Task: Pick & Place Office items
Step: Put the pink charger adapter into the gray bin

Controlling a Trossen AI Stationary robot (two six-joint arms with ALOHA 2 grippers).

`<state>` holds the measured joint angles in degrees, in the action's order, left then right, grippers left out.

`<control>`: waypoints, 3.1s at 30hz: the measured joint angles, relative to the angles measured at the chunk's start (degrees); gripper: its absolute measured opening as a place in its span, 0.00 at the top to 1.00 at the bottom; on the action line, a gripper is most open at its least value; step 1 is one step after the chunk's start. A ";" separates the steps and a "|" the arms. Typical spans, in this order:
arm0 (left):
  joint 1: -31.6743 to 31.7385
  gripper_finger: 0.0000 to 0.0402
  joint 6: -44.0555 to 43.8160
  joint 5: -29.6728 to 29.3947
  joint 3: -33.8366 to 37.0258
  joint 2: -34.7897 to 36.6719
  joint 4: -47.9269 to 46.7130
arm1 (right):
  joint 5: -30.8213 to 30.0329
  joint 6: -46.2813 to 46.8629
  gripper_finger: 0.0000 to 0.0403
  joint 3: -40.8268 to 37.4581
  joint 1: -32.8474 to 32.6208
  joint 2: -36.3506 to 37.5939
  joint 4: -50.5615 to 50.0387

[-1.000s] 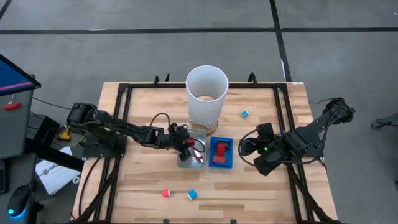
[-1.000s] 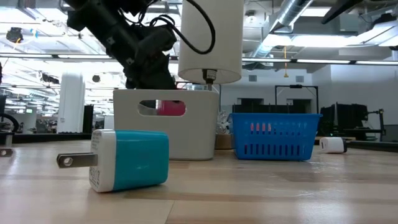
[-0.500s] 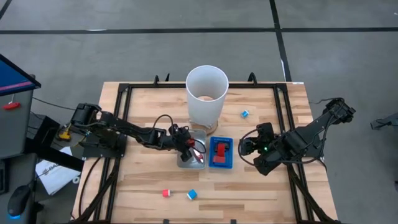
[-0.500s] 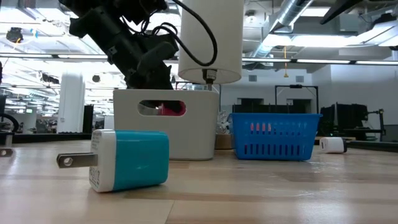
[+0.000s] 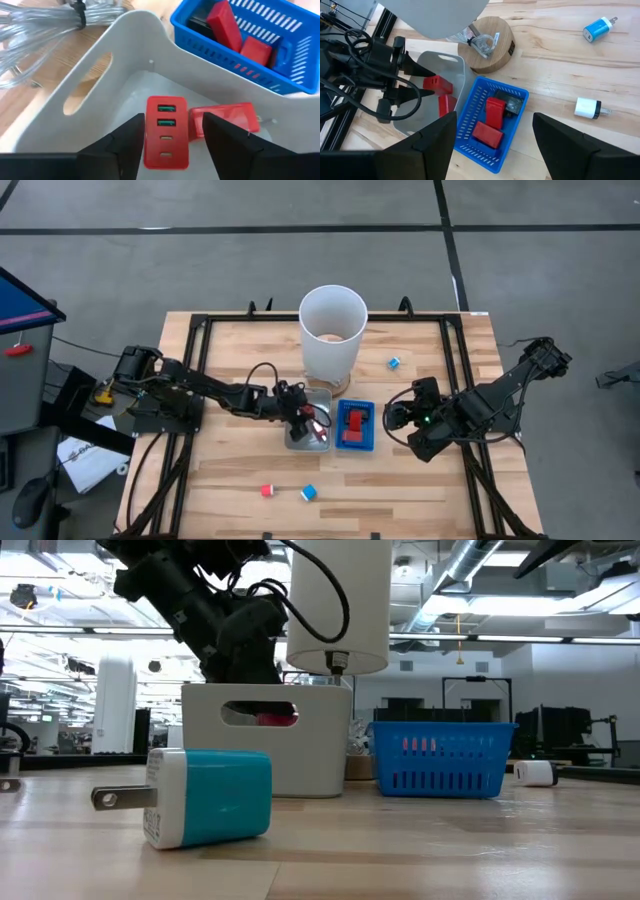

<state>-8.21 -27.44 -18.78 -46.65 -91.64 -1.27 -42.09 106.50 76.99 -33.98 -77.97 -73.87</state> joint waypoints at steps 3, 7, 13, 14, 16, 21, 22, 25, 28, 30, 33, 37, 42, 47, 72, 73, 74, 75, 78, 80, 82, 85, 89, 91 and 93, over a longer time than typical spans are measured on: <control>0.00 0.49 0.08 2.68 0.00 1.76 -0.68 | 0.00 0.00 0.37 0.00 0.01 0.00 0.02; -0.07 0.47 0.02 4.21 0.02 8.51 -3.66 | 0.02 -0.06 0.37 0.00 0.01 0.00 0.02; 0.11 0.48 0.17 2.73 0.00 21.69 -10.94 | -0.59 -0.44 0.37 -0.02 0.01 0.02 0.00; 0.11 0.48 0.17 3.11 -0.04 23.77 -12.52 | -0.80 -0.50 0.37 0.00 0.00 0.00 0.02; -0.04 0.48 -0.04 4.41 -0.03 27.47 -16.39 | -1.49 -0.50 0.37 0.00 -0.01 0.02 0.02; -1.74 0.48 -1.62 9.82 -0.03 34.63 -26.88 | -1.80 -0.60 0.37 0.00 0.03 0.01 -0.04; -2.53 0.48 -2.00 11.18 -0.04 35.41 -29.10 | -1.82 -0.59 0.37 0.00 0.03 0.01 -0.02; -7.28 0.48 -3.92 14.34 -0.02 36.09 -34.91 | -1.86 -0.55 0.37 0.00 0.03 0.02 -0.02; -13.93 0.48 -4.33 15.70 0.30 35.24 -36.09 | -1.84 -0.42 0.37 0.00 0.03 0.02 0.34; -18.96 0.47 -4.60 15.52 0.77 34.28 -34.65 | -1.81 -0.42 0.37 0.00 0.03 0.02 0.76; -26.58 0.45 -4.80 12.02 1.43 31.94 -30.34 | -1.72 -0.42 0.37 0.00 -0.10 0.02 1.07; -34.30 0.39 -4.94 5.37 1.51 26.01 -24.93 | -1.51 -0.42 0.37 0.00 -0.13 0.02 1.07; -38.54 0.31 -7.46 3.98 1.53 16.56 -18.00 | -1.28 -0.42 0.37 0.00 -0.13 0.02 1.07; -38.62 0.26 -10.87 0.70 1.55 9.24 -18.09 | 0.45 -0.48 0.37 0.00 -0.11 0.02 1.07; -36.68 0.56 -16.57 -0.46 1.47 -6.52 -7.87 | 3.10 -0.54 0.37 -0.02 -0.87 1.22 -0.07; -36.46 0.61 -16.58 -0.17 1.57 -5.97 -8.06 | 3.10 -0.55 0.37 -0.02 -0.87 1.22 -0.05; -36.13 0.67 -16.62 0.65 1.57 -5.24 -8.24 | 3.09 -0.52 0.37 -0.02 -0.87 1.22 -0.06; -35.70 0.70 -16.65 1.01 1.57 -4.13 -8.97 | 3.09 -0.52 0.37 -0.02 -0.87 1.22 -0.07; -33.71 0.70 -16.60 2.29 1.57 0.44 -12.55 | 3.08 -0.57 0.37 -0.02 -0.87 1.22 -0.09; -31.52 0.70 -16.01 2.10 1.57 4.59 -14.47 | 3.04 -0.57 0.37 -0.02 -0.87 1.22 -0.39; -28.66 0.70 -14.28 1.44 1.56 9.77 -15.25 | 2.74 -0.58 0.37 -0.02 -0.87 1.22 -0.63; -23.14 0.70 -11.52 1.18 1.55 17.50 -15.40 | 1.94 -1.24 0.37 -0.02 -0.87 1.22 -0.73; -13.72 0.70 -10.82 1.17 1.51 26.80 -15.09 | 1.49 -1.96 0.37 -0.02 -0.87 1.22 -0.85; -8.42 0.70 -12.71 1.19 1.51 29.66 -14.65 | 0.79 -1.95 0.37 -0.02 -0.87 1.22 -0.87; -3.01 0.70 -17.02 2.47 1.51 30.54 -13.59 | -0.26 -1.97 0.37 -0.02 -0.87 1.23 -0.91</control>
<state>-11.22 -44.46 -16.31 -45.15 -61.11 -14.86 -42.34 104.53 76.97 -34.85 -76.74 -74.77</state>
